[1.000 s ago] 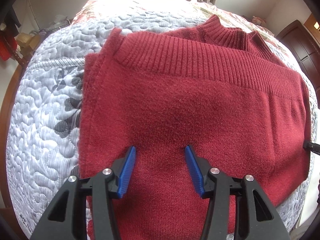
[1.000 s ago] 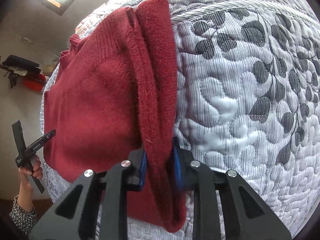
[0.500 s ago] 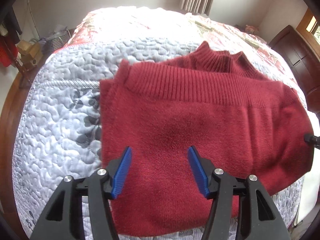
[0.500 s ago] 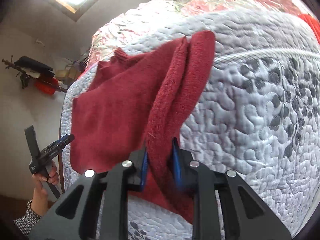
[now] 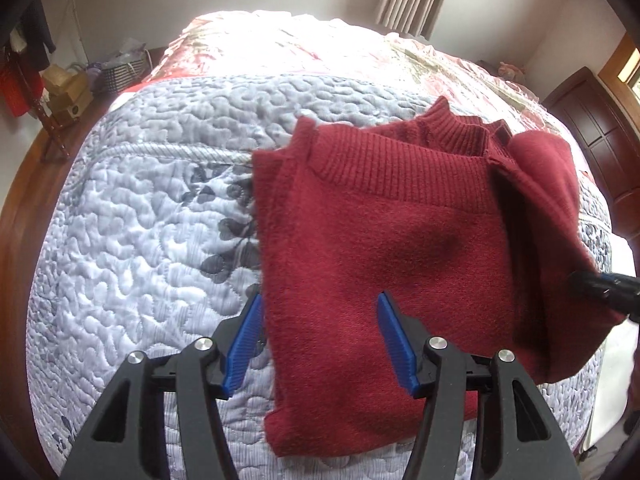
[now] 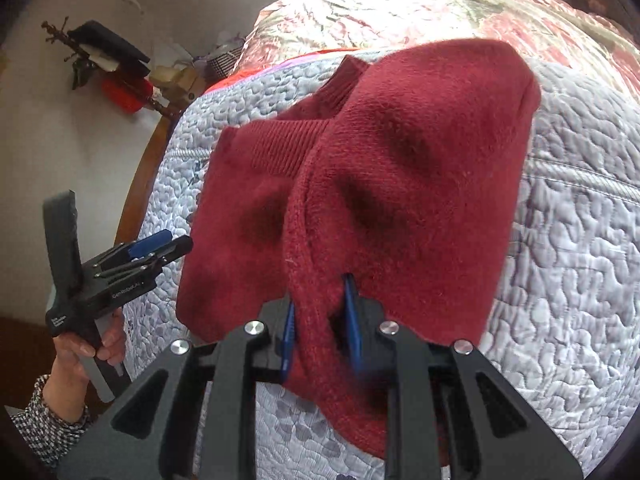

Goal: Fold small clothes

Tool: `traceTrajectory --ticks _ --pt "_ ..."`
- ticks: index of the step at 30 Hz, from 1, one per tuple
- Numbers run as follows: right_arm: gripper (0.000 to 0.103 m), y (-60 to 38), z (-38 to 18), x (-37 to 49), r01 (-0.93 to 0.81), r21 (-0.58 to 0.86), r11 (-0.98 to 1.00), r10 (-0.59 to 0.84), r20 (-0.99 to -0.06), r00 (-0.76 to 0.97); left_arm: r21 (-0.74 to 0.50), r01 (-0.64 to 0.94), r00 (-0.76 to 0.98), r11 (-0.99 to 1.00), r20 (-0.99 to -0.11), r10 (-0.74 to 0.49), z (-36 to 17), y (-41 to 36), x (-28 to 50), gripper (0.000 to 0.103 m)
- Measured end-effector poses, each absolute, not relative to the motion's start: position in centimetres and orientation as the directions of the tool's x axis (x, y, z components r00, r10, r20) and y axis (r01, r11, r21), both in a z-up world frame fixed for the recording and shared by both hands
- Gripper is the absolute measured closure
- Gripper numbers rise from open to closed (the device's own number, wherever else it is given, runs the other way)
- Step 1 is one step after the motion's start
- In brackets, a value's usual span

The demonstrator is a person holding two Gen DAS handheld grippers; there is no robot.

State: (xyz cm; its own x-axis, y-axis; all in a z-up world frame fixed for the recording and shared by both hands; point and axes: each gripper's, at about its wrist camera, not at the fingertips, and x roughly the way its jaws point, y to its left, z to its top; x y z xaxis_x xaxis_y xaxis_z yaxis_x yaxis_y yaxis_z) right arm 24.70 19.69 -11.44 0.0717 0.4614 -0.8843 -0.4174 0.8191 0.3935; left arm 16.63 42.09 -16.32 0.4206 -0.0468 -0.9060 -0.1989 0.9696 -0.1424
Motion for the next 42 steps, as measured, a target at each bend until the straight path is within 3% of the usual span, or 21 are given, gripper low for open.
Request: traceTrajectory --ticks 7,12,17,23,30,38,41,42 --pt "0.081 22.3 -15.8 24.7 -0.417 0.349 0.839 0.399 -0.916 0.037 -0.166 -0.214 0.416 0.963 -0.907 -0.064 -16.5 42.8 16.0 0.044" --pt "0.065 21.9 -15.6 24.5 -0.426 0.386 0.818 0.432 -0.902 0.012 -0.195 -0.201 0.425 0.96 -0.9 -0.093 -16.0 41.9 16.4 0.044" --pt "0.053 20.1 -11.6 23.5 -0.405 0.501 0.765 0.55 -0.835 0.004 -0.257 -0.17 0.435 0.951 -0.886 -0.162 -15.4 40.2 17.4 0.044" --pt "0.053 15.2 -8.1 22.9 -0.396 0.389 0.832 0.468 -0.875 0.125 -0.36 -0.12 0.417 0.925 -0.864 -0.282 -15.7 36.7 19.6 0.044" --pt "0.053 8.2 -12.2 22.4 -0.255 0.318 0.913 0.36 -0.922 0.14 -0.457 -0.109 0.368 0.883 -0.844 -0.391 -17.7 33.1 22.0 0.044" --pt "0.054 5.1 -14.6 20.8 -0.216 0.349 0.912 0.38 -0.917 0.124 -0.484 -0.132 0.337 0.865 -0.843 -0.42 -19.9 31.0 23.9 0.044" --pt "0.054 4.5 -14.8 20.5 -0.214 0.349 0.912 0.38 -0.916 0.127 -0.501 -0.144 0.341 0.854 -0.835 -0.432 -20.2 30.9 24.2 0.047" --pt "0.054 4.4 -14.8 20.5 -0.213 0.348 0.913 0.38 -0.916 0.127 -0.51 -0.148 0.341 0.847 -0.83 -0.441 -20.3 30.8 24.2 0.054"
